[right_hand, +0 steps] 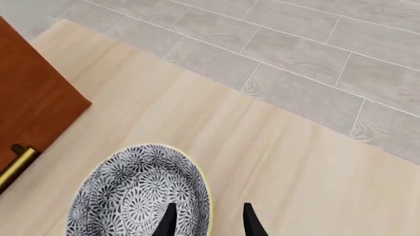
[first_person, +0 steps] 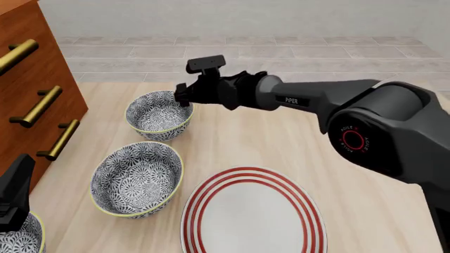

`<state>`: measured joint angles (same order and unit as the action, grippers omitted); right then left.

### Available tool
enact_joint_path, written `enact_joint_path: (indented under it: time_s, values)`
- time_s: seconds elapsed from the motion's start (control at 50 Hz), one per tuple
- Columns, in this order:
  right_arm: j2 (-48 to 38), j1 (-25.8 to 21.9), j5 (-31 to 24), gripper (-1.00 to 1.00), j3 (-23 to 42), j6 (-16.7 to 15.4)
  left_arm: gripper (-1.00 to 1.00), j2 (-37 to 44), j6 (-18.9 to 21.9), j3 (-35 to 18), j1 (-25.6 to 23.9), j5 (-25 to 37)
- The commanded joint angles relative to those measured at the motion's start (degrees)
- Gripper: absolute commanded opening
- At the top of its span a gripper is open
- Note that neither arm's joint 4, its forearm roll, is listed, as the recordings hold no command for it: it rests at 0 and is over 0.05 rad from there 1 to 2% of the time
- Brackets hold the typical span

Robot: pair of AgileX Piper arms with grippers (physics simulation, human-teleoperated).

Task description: Pick up the bowl and put it in the front on the plate.

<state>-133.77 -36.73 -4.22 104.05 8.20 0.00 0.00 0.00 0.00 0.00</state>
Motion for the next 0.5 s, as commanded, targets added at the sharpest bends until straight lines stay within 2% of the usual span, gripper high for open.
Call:
enact_joint_path:
  time_s: [0.02, 0.5]
  values:
    - [-1.8, 0.0, -0.4, 1.0, 1.4, 0.1, 1.0, 0.0, 0.0, 0.0, 0.0, 0.0]
    - [-5.9, -0.1, -1.7, 1.0, 5.5, 0.6, 1.0, 0.0, 0.0, 0.0, 0.0, 0.0]
